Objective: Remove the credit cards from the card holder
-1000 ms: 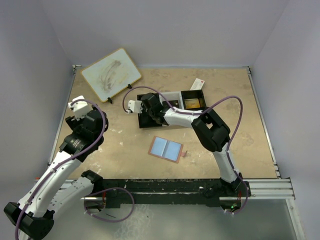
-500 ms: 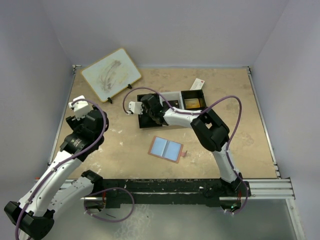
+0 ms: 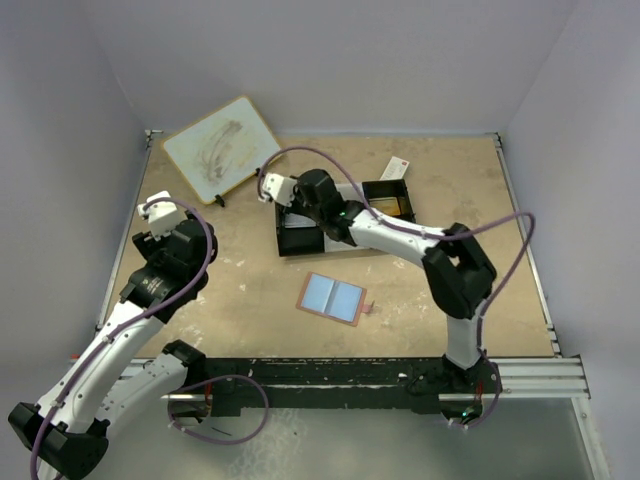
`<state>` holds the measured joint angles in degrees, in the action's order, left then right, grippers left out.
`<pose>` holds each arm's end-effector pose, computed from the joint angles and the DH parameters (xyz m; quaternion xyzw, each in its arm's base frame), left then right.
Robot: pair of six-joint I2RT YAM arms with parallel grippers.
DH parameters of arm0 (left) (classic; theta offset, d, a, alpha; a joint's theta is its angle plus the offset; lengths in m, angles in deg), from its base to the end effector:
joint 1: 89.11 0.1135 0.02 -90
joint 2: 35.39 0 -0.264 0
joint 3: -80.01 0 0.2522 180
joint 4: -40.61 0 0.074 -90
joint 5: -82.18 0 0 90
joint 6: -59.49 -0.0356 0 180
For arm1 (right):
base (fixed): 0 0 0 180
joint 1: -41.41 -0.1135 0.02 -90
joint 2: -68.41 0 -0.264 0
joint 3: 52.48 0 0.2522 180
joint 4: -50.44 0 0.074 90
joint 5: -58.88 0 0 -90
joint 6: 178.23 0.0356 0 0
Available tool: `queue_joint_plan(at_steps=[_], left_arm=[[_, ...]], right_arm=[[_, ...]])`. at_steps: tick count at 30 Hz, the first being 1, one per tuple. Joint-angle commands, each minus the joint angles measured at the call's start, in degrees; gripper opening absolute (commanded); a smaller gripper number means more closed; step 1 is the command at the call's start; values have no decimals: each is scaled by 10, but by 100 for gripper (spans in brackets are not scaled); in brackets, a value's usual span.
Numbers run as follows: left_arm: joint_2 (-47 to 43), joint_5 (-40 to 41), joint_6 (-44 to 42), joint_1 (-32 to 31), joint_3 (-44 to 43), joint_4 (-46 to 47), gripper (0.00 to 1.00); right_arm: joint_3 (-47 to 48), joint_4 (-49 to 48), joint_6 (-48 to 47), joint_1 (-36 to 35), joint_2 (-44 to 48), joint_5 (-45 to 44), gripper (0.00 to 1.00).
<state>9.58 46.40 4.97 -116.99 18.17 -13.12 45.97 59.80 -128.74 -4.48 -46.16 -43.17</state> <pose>0.1465 -0.0448 0.3164 -0.2561 0.7809 0.1377 0.5529 0.3327 0.3325 0.2368 -0.5348 0.6514 -0.0637 0.5344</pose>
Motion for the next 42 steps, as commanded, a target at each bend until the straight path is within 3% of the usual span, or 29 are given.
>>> queue_joint_plan(at_steps=[1,6,8,9,10,15,18,21,25,28,35,42], left_arm=[[-8,3,4,2,0,15,76],[-3,5,1,1,-1,18,76],[2,7,5,1,-2,19,76],[7,8,9,1,-3,18,76],[11,11,15,2,-4,15,76],[34,13,29,2,-24,-5,77],[40,39,55,2,-30,-23,77],[42,47,72,2,-48,-38,78],[53,69,69,2,-98,-51,78],[69,92,66,2,-176,-93,78],[109,147,83,2,-377,-215,79],[76,151,43,1,-405,-181,79]], right_arm=[[-68,-139,108,11,140,-25,42],[-198,-255,214,15,274,-112,61],[-253,-286,270,16,328,-182,84],[-276,-298,304,17,354,-221,92],[-310,-295,325,19,381,-242,93],[-369,-188,405,55,482,-283,96],[-383,-117,490,174,532,-153,97],[-399,-93,530,269,566,-87,99],[-348,18,578,399,578,45,100],[-279,85,552,401,618,59,98],[-176,121,466,400,706,105,99],[-145,153,451,401,695,106,100]])
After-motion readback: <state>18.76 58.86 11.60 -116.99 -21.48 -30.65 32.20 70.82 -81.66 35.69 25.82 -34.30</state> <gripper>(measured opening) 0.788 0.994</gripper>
